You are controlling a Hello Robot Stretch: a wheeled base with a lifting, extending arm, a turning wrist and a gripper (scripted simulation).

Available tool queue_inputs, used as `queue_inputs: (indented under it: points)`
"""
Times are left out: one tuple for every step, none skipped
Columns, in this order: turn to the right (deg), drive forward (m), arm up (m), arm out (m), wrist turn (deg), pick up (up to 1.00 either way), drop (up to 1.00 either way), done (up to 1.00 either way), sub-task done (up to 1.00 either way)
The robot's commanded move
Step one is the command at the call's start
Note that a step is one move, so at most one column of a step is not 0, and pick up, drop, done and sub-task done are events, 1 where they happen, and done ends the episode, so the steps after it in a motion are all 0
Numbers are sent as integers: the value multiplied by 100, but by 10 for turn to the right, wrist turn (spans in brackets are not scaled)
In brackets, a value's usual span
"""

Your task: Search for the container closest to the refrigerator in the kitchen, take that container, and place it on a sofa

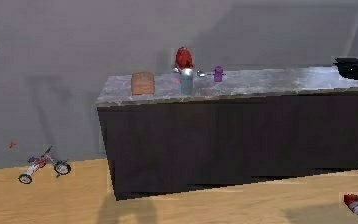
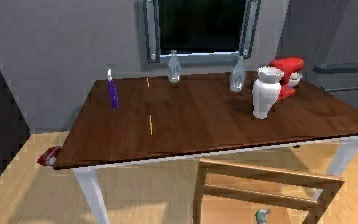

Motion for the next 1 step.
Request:
queue_inputs:
  points:
    - [90,0,0,0,0,0,0,0,0]
